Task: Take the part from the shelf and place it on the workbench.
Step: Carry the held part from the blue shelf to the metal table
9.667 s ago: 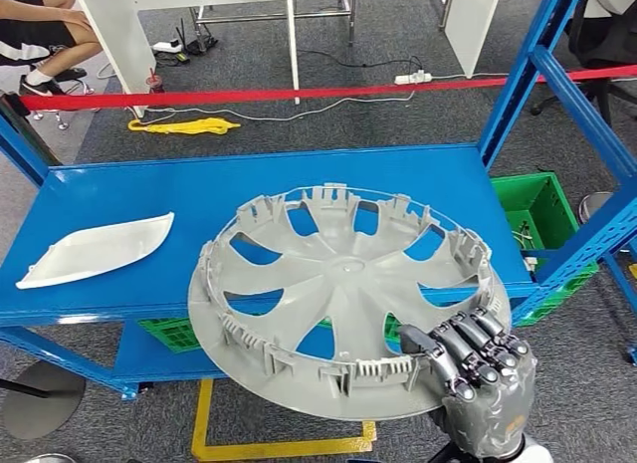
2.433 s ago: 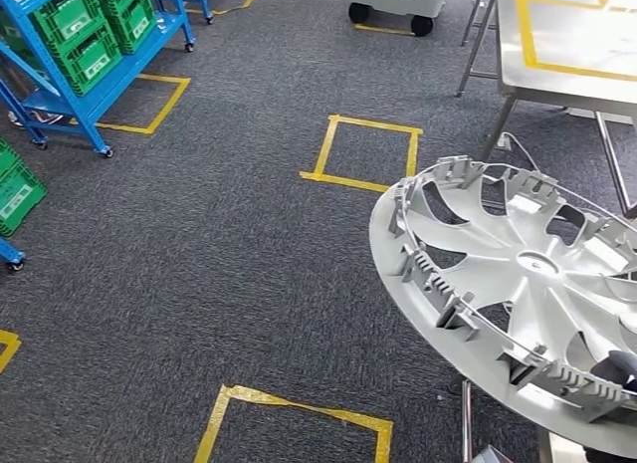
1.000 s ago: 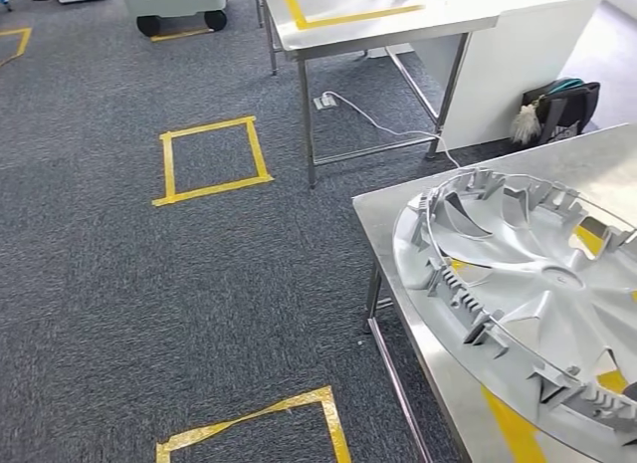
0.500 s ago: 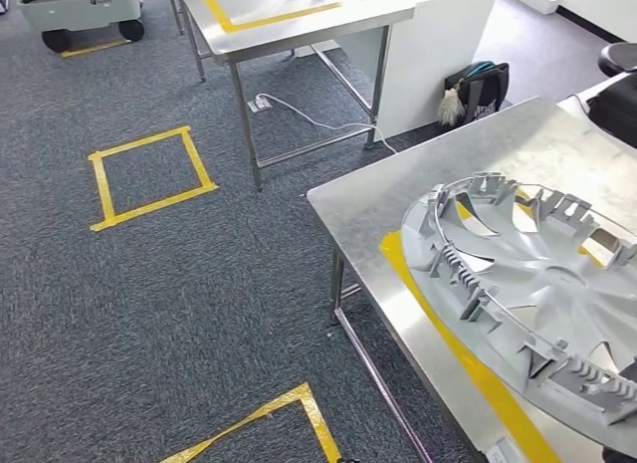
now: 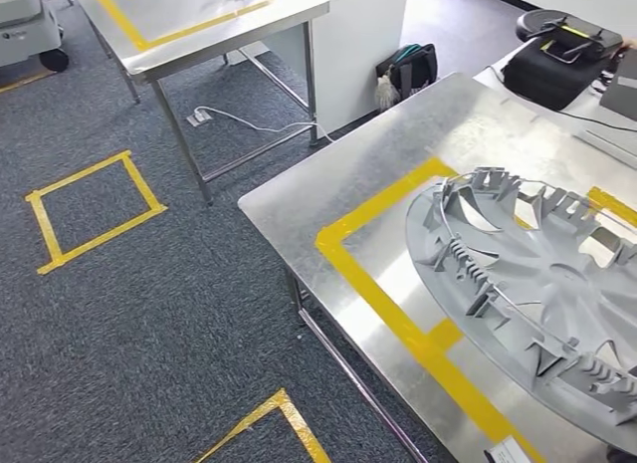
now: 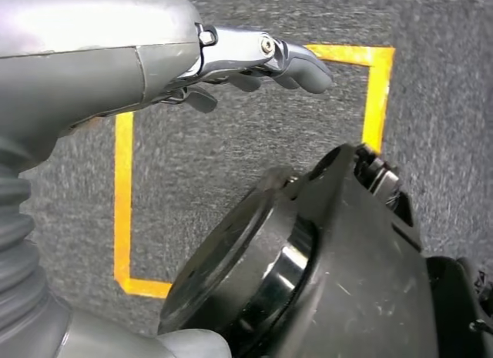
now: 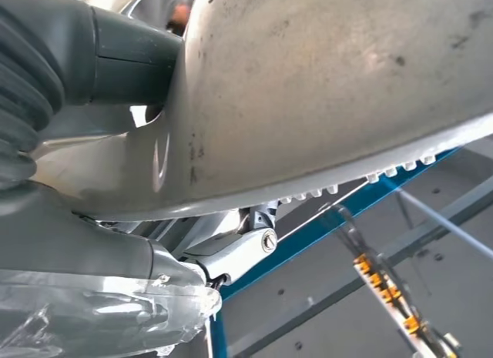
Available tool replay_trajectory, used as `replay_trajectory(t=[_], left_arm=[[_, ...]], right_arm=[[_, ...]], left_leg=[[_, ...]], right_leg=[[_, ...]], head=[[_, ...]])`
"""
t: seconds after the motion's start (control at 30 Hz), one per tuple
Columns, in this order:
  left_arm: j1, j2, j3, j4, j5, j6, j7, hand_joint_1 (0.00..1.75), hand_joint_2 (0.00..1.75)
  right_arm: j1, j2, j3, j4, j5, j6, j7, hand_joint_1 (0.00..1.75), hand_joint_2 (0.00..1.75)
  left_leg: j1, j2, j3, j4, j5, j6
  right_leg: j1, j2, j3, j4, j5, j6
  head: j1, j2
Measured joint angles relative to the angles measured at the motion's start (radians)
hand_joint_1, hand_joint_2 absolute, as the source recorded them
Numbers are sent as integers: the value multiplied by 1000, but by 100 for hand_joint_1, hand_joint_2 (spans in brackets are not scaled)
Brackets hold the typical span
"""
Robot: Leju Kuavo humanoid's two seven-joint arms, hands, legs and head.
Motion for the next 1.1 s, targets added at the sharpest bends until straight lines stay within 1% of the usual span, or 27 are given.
replay_trajectory(t=[0.03, 0.07, 0.13, 0.17, 0.2, 0.23, 0.27, 0.3, 0.37, 0.4, 0.43, 0.47, 0.5, 0.53, 0.6, 0.63, 0.67, 0.73, 0.8, 0.87, 0.9, 0.93, 0.97, 1.0, 1.03, 1.07, 1.1], left_arm=[[0, 0, -2, 0, 1, 0, 0, 0, 175], [0, 1, -3, 0, 3, 0, 0, 0, 175], [1, 1, -5, 0, 9, 0, 2, 0, 175], [1, 1, -6, 0, 13, 0, 3, 0, 175], [1, 1, -7, 0, 16, 0, 4, 0, 175], [0, 2, -9, 0, 18, 0, 4, 0, 175], [-1, 2, -10, 0, 22, 0, 4, 0, 175], [0, 3, -12, 0, 27, 0, 5, 0, 175], [5, 5, -15, 0, 38, 0, 10, 0, 175], [10, 6, -18, 0, 43, 0, 14, 0, 175], [13, 7, -21, 0, 47, 0, 16, 0, 175], [15, 7, -24, 0, 51, 1, 18, 0, 175], [16, 8, -26, 0, 54, 1, 19, 0, 175], [16, 8, -29, 0, 58, 1, 19, 0, 175], [17, 8, -32, -1, 64, 3, 21, 0, 175], [18, 8, -34, -2, 68, 3, 22, 0, 175], [19, 9, -36, -3, 72, 3, 24, 0, 175], [20, 10, -42, -8, 84, 3, 29, 0, 175], [22, 11, -50, -15, 94, 4, 34, 0, 175], [27, 11, -55, -17, 100, 4, 38, 0, 175], [31, 11, -57, -17, 103, 4, 40, 0, 175], [35, 11, -58, -18, 104, 4, 41, 0, 175], [38, 12, -59, -18, 105, 4, 41, 0, 175], [40, 12, -60, -18, 106, 4, 41, 0, 175], [41, 13, -61, -20, 109, 5, 42, 0, 175], [41, 14, -63, -21, 112, 6, 43, 0, 175], [41, 14, -65, -23, 116, 6, 44, 0, 175]], right_arm=[[0, 0, 0, 0, 0, 0, 0, 175, 175], [0, 0, 0, 0, 0, 0, 1, 175, 175], [0, 0, 0, 0, -1, 0, 3, 175, 175], [1, 0, 0, 0, -2, 0, 3, 175, 175], [2, 0, 0, 0, -2, 0, 4, 175, 175], [4, 0, 0, 0, -3, 0, 5, 175, 175], [4, 0, 0, 0, -3, 0, 6, 175, 175], [4, 0, 0, 0, -2, 0, 8, 175, 175], [3, 0, 0, 0, -1, 0, 16, 175, 175], [2, 0, -1, 1, 0, 0, 20, 175, 175], [3, 0, -1, 2, 1, 0, 23, 175, 175], [4, 0, -1, 3, 1, 0, 25, 175, 175], [4, 0, -2, 4, 1, 0, 27, 175, 175], [5, 0, -2, 5, 0, 0, 28, 175, 175], [6, 0, -1, 6, -3, 0, 31, 175, 175], [7, 0, -1, 7, -5, 0, 33, 175, 175], [8, 0, -1, 8, -6, 0, 35, 175, 175], [15, 0, -1, 10, -8, 0, 39, 175, 175], [22, 1, 0, 12, -10, 0, 41, 175, 175], [24, 1, 1, 16, -12, 0, 43, 175, 175], [25, 2, 1, 19, -13, 0, 44, 175, 175], [27, 2, 1, 22, -14, 0, 45, 175, 175], [29, 2, 1, 25, -14, 0, 47, 175, 175], [31, 2, 1, 27, -14, 0, 47, 175, 175], [34, 2, 1, 29, -15, 0, 48, 175, 175], [36, 2, 1, 32, -15, 0, 49, 175, 175], [38, 2, 1, 34, -16, 0, 50, 175, 175]], left_leg=[[1, -14, 24, -57, 38, 2], [3, -38, 51, -122, 70, 4], [7, -74, 88, -209, 96, 6], [6, -78, 94, -224, 96, 8], [6, -69, 96, -228, 95, 12], [5, -58, 96, -230, 97, 18], [4, -46, 97, -233, 99, 24], [4, -33, 98, -235, 101, 30], [0, -8, 98, -236, 101, 38], [-2, 7, 97, -236, 101, 40], [-3, 21, 97, -235, 100, 40], [-4, 35, 98, -235, 100, 41], [-4, 48, 99, -235, 99, 40], [-4, 60, 101, -235, 97, 38], [-8, 79, 107, -233, 93, 31], [-11, 86, 109, -232, 91, 27], [-13, 94, 111, -232, 90, 22], [-10, 103, 114, -232, 89, 12], [-6, 72, 104, -204, 65, 1], [-3, 26, 55, -98, 6, -6], [-2, 15, 22, -30, -23, -8], [-2, 10, -6, 24, -39, -9], [-2, 7, -19, 45, -34, -9], [-1, 4, -15, 29, -11, -9], [0, -3, 7, -23, 26, -8], [4, -24, 39, -91, 63, -8], [8, -47, 68, -157, 87, -8]], right_leg=[[-1, 13, 0, 0, 1, 2], [0, 26, -1, 2, 2, 6], [1, 50, -8, 5, 5, 15], [1, 61, -12, 5, 8, 21], [-2, 73, -18, 3, 11, 27], [-4, 73, -23, 3, 11, 32], [-3, 56, -31, 13, 3, 36], [-1, 29, -47, 44, -18, 39], [3, -32, -96, 159, -89, 43], [2, -45, -123, 223, -121, 45], [2, -50, -138, 265, -136, 46], [2, -54, -136, 272, -134, 46], [2, -58, -113, 240, -114, 45], [3, -69, -73, 177, -84, 43], [8, -110, 5, 49, -44, 36], [10, -122, 26, 14, -36, 32], [13, -126, 32, 2, -36, 28], [12, -103, 28, 0, -29, 19], [7, -82, 28, -6, -22, 7], [4, -60, 28, -9, -17, -1], [3, -48, 27, -9, -16, -3], [3, -34, 26, -9, -15, -4], [3, -20, 25, -9, -14, -4], [2, -5, 26, -9, -13, -3], [1, 9, 26, -9, -12, -1], [0, 21, 26, -8, -11, 1], [1, 35, 23, -6, -10, 6]], head=[[0, 0], [0, 0], [1, 0], [1, 0], [2, 0], [2, 0], [3, 0], [6, 0], [9, 0], [9, 0], [9, 0], [9, 0], [9, 0], [9, 0], [9, 0], [8, 0], [8, 0], [7, 0], [6, 0], [4, 0], [3, 0], [3, 0], [3, 0], [3, 0], [3, 0], [3, 0], [3, 0]])
